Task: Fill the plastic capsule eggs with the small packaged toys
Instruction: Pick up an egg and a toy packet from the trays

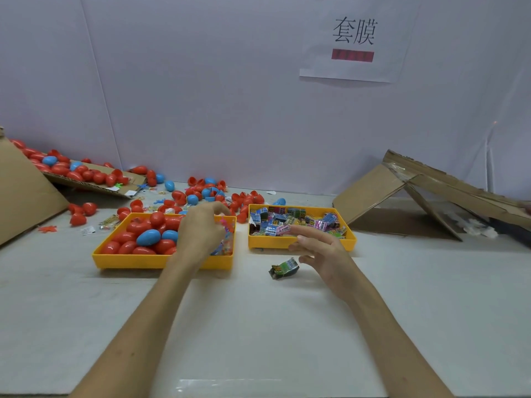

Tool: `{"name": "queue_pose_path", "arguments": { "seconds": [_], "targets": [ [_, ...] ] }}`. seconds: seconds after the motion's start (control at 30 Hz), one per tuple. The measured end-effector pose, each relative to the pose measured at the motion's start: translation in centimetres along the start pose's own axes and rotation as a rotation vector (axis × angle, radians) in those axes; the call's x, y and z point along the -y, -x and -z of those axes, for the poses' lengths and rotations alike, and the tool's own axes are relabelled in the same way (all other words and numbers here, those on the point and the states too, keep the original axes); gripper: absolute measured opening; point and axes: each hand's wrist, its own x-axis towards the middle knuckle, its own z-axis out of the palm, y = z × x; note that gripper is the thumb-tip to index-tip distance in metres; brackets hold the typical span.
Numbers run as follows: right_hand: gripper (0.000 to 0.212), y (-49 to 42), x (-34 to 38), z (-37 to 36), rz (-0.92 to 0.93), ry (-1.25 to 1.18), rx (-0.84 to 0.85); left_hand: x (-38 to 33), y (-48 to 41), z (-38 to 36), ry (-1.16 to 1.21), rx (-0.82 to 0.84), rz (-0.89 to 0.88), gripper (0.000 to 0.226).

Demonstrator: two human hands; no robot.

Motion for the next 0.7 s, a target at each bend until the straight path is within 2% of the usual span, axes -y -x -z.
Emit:
{"name": "queue_pose_path", "arguments": {
  "seconds": [0.17, 0.23, 0.3, 0.37, 0.43, 0.5, 0.57, 0.63, 0.7],
  "targets": [
    [0.034, 0.1, 0.1, -0.2, 0.0, 0.007, -0.005, 1.6, -1.9, 0.0, -0.472, 0.199, -0.102, 0.036],
    [0.033, 0.1, 0.1, -0.1, 0.002, 0.002, -0.009, 1.9, -2.3, 0.1, -0.453, 0.193, -0.104, 0.036],
    [0.032, 0.1, 0.1, -0.1, 0.007, -0.019, -0.027, 1.9, -2.3, 0.2, -0.347, 0.116, -0.116, 0.034],
    [0.032, 0.0, 0.1, -0.1, 0.012, -0.037, -0.046, 1.3, -1.8, 0.3, -0.11, 0.02, -0.103, 0.036],
    [0.033, -0.1, 0.1, -0.1, 0.013, -0.05, -0.053, 0.1, -1.1, 0.5, 0.307, 0.044, -0.009, 0.038],
    [0.033, -0.1, 0.1, -0.1, 0.011, -0.061, -0.052, -1.4, -0.1, 0.8, 0.867, 0.224, 0.134, 0.04],
    [0.033, -0.1, 0.1, -0.1, 0.008, -0.068, -0.056, -2.5, 1.3, 0.6, 1.304, 0.385, 0.241, 0.039],
    [0.033, 0.0, 0.2, 0.0, 0.013, -0.083, -0.064, -3.2, 2.4, 0.1, 1.508, 0.445, 0.292, 0.039],
    [0.032, 0.0, 0.3, 0.1, 0.017, -0.11, -0.067, -3.6, 3.2, -0.8, 1.512, 0.442, 0.294, 0.041]
  ]
}}
